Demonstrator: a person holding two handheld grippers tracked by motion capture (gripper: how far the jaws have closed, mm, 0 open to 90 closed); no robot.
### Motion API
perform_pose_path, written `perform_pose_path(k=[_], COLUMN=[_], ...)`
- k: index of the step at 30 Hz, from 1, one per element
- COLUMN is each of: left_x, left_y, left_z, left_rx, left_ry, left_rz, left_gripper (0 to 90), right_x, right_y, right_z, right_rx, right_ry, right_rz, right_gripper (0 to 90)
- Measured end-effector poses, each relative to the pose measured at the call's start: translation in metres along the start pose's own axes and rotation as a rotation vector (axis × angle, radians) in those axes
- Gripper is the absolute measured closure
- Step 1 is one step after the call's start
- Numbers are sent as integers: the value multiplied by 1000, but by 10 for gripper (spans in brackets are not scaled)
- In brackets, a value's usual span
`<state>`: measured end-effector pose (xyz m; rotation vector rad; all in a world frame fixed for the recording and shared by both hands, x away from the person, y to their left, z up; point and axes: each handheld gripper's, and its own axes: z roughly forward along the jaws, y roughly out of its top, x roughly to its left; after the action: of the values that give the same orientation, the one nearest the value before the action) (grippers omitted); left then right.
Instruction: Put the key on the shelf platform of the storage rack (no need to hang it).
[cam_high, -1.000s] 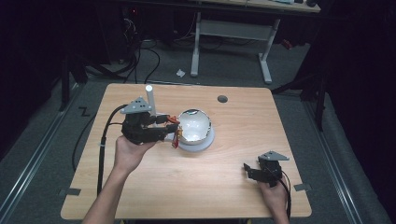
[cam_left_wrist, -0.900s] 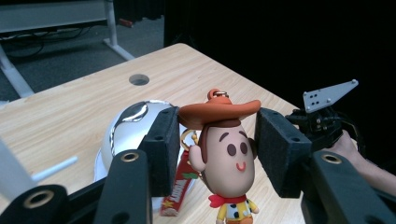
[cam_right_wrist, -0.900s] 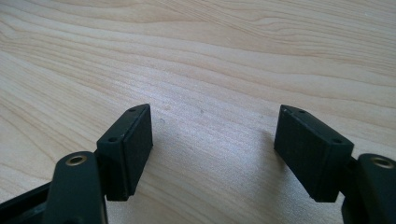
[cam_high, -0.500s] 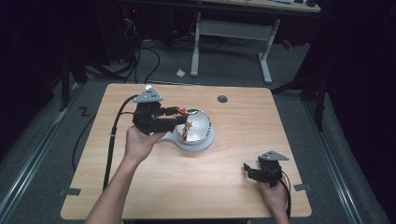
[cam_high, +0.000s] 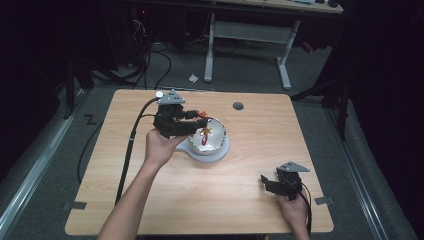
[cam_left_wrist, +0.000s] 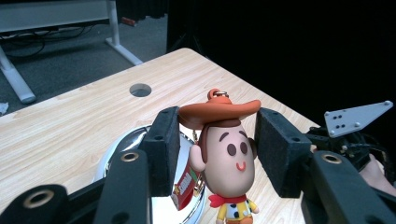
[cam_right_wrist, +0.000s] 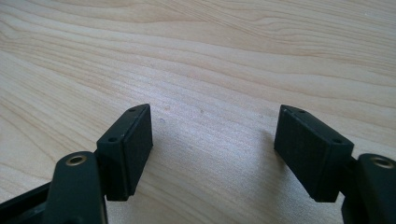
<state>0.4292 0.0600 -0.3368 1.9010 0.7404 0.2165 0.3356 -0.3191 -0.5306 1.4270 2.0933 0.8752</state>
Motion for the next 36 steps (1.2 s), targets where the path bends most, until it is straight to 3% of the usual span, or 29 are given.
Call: perform_pose_path(k=[20,36], left_x=[12,19], left_y=[-21,-34], left_z=[41,60], left_rx=[82,97], left_ry=[53,89], left_rz=[-25,-45], left_gripper=[518,517], right_x=[0,0], right_y=[0,0], right_z=[0,0], right_rx=[0,0], right_ry=[0,0], right_rz=[0,0], right_gripper=[282,282])
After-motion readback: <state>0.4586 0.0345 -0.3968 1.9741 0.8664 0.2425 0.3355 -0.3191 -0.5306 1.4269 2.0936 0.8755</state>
